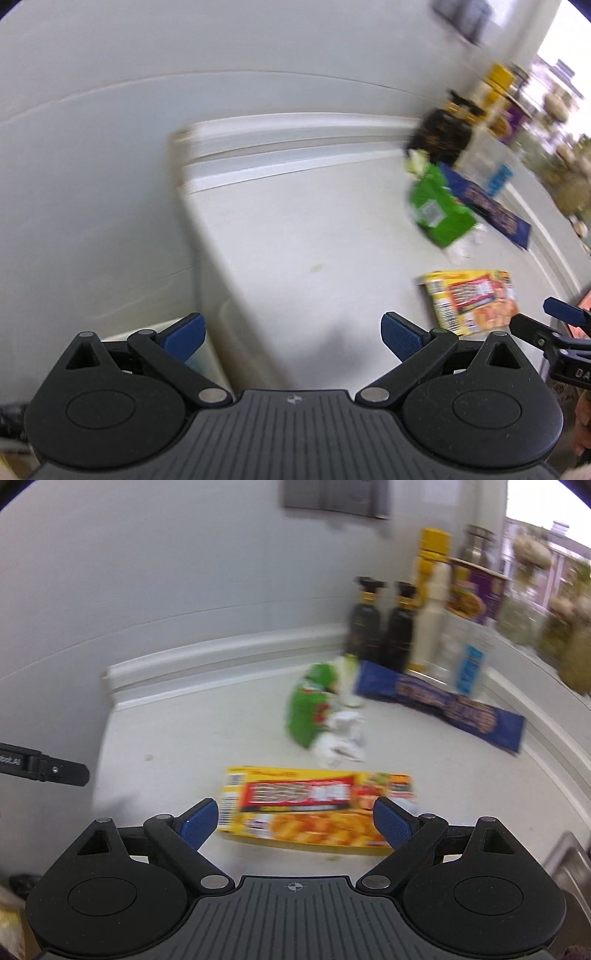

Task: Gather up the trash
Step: 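Move both open tools back toward the counter clutter, then grasp the green snack bag with the left tool while the right tool grasps the white tissue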

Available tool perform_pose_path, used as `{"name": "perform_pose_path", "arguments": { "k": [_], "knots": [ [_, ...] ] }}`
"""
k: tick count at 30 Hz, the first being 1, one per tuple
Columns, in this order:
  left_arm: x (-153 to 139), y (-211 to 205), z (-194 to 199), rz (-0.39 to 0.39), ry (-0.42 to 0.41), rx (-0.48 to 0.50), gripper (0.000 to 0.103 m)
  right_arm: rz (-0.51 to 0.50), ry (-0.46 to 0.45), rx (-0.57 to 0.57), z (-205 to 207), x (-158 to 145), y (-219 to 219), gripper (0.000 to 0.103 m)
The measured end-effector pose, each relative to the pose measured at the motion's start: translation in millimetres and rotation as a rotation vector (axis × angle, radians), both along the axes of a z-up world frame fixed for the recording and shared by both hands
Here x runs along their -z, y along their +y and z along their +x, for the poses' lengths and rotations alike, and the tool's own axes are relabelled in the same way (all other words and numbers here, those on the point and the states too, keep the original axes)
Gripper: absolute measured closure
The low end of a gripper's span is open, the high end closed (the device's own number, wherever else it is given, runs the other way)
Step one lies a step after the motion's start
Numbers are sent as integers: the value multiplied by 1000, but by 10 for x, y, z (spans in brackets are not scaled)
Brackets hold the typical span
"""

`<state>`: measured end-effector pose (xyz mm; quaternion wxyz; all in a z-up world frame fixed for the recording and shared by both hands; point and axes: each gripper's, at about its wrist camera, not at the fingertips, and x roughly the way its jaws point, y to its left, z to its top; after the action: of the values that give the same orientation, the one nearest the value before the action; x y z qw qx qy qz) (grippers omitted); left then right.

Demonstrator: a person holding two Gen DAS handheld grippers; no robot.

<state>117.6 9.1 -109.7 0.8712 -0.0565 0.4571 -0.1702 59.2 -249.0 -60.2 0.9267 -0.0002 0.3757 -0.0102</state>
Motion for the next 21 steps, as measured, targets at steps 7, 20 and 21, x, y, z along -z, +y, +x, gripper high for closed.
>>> {"name": "perform_pose_path", "arguments": {
  "k": [7,20,21],
  "knots": [
    [-59,-673,162,21,-49,143,2,-2,-20,92,-28,37,-527,10],
    [-4,-1552,548,-7,-121,271,19,16,-49,82,402,176,-906,10],
    [10,-1584,582,-14,-121,267,20,19,-50,74,442,184,-908,10]
  ]
}}
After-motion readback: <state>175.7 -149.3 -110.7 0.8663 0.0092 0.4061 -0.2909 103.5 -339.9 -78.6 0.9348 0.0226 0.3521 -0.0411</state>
